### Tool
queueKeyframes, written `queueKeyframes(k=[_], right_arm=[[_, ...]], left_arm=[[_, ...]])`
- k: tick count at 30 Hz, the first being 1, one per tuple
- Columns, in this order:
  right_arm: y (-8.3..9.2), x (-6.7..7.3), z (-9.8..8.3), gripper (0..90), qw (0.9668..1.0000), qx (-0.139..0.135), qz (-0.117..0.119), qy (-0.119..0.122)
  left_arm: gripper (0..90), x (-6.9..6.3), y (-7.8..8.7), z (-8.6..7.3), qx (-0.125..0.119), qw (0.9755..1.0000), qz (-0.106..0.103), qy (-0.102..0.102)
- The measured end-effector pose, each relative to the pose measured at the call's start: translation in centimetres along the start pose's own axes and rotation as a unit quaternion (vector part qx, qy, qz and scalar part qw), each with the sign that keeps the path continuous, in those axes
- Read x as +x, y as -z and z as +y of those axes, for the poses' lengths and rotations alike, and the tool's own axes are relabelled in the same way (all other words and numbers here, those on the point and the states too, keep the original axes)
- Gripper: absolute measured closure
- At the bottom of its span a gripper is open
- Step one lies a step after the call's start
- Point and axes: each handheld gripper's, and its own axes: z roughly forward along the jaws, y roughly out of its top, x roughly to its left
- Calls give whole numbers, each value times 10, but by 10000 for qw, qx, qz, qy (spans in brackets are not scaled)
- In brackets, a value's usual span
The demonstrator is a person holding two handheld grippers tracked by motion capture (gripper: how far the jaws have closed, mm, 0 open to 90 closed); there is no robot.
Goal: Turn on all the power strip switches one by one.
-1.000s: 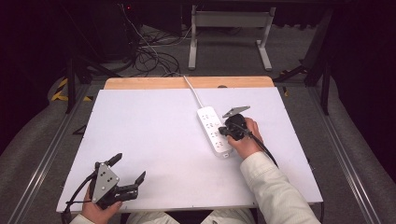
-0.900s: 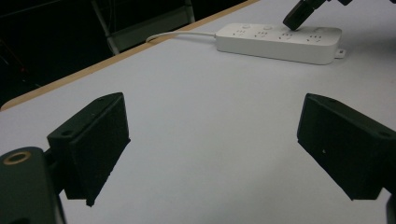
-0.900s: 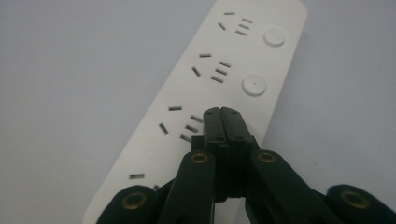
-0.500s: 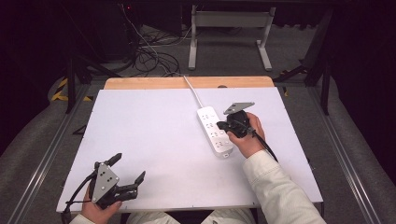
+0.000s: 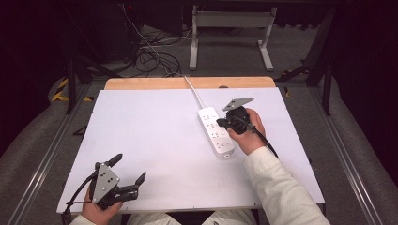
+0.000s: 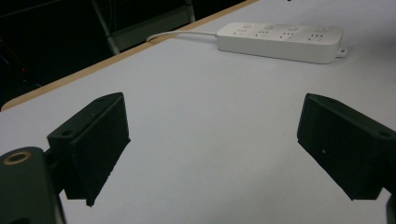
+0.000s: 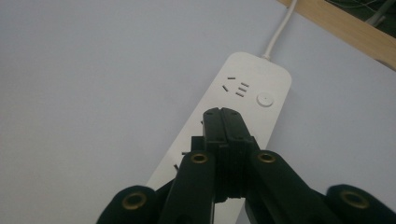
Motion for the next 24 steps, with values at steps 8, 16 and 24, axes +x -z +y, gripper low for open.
queueKeyframes(k=[8,16,24], right_arm=[[-12,-9,5,900,9999,30,6,-152],[-26,-17,2,900,9996,149,-83,-245],[-36,-21,-1,900,9992,209,-143,-307]], left_arm=[[96,0,0,0,3,10000,-9,23],[95,0,-1,0,12,10000,-7,23],[96,1,-1,0,19,10000,-12,21]])
